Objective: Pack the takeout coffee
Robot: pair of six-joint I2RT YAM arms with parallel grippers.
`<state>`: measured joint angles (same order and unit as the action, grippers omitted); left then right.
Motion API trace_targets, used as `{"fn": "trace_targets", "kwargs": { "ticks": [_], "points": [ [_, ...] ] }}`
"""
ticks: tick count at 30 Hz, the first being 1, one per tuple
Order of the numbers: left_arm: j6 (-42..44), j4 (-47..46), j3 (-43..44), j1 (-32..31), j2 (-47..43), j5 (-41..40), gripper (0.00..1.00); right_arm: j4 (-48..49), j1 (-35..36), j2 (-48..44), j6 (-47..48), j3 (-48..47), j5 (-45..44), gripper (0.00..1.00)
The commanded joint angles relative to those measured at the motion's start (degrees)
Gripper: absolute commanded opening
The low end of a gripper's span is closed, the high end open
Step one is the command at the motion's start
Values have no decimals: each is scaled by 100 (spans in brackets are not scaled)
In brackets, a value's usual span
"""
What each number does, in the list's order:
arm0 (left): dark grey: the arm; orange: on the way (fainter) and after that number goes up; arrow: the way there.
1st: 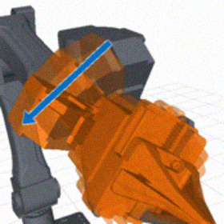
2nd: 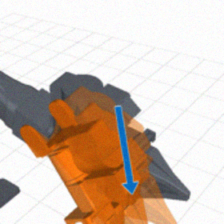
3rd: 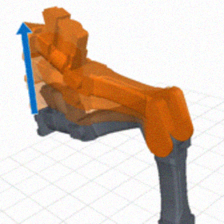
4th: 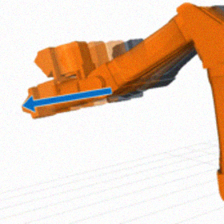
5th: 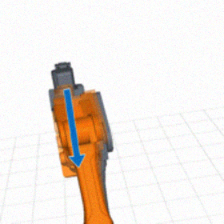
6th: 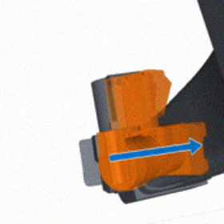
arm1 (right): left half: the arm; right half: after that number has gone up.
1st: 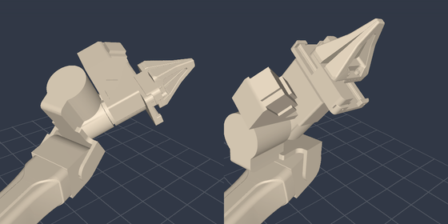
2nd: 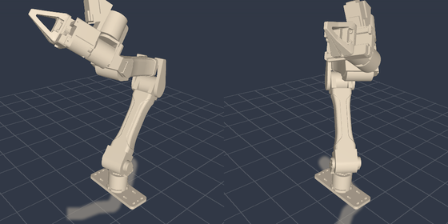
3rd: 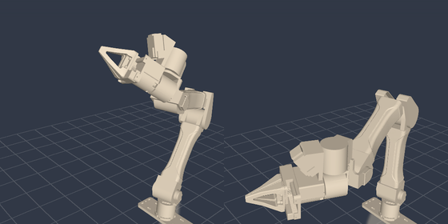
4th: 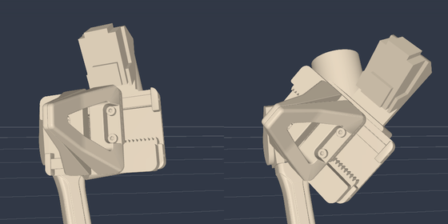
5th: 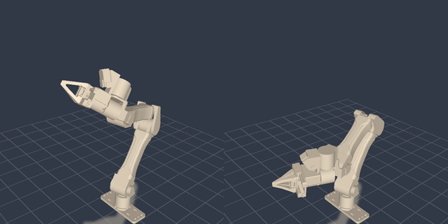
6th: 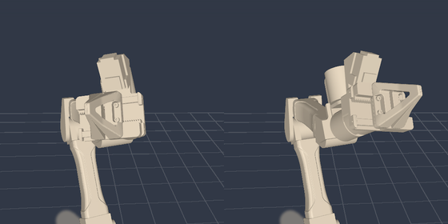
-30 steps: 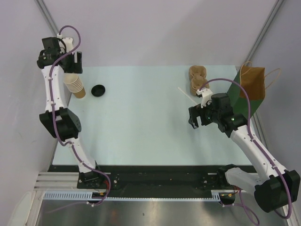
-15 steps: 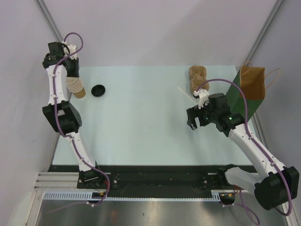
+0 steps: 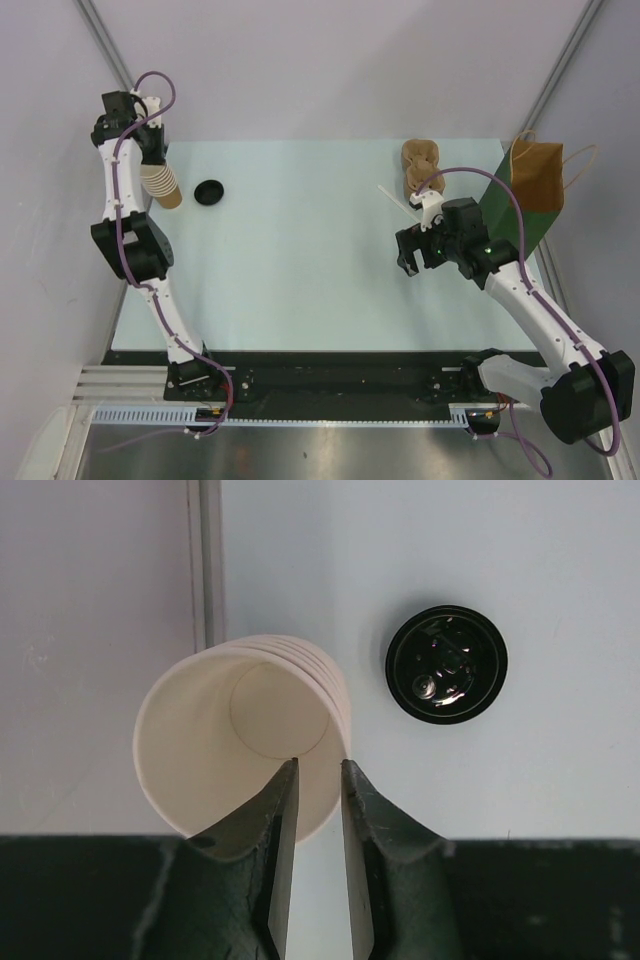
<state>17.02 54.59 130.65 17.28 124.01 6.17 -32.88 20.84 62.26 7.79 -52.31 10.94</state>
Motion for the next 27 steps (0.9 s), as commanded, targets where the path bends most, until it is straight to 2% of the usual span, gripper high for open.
{"fn": "trace_targets", "kwargs": {
  "ticks": [1,27],
  "points": [
    [12,-45,268,74,53,33,28,54,43,49,91,11,-57,100],
    [-128,-98,233,153,-70,507,29,71,16,111,12,11,-22,100]
  ]
}}
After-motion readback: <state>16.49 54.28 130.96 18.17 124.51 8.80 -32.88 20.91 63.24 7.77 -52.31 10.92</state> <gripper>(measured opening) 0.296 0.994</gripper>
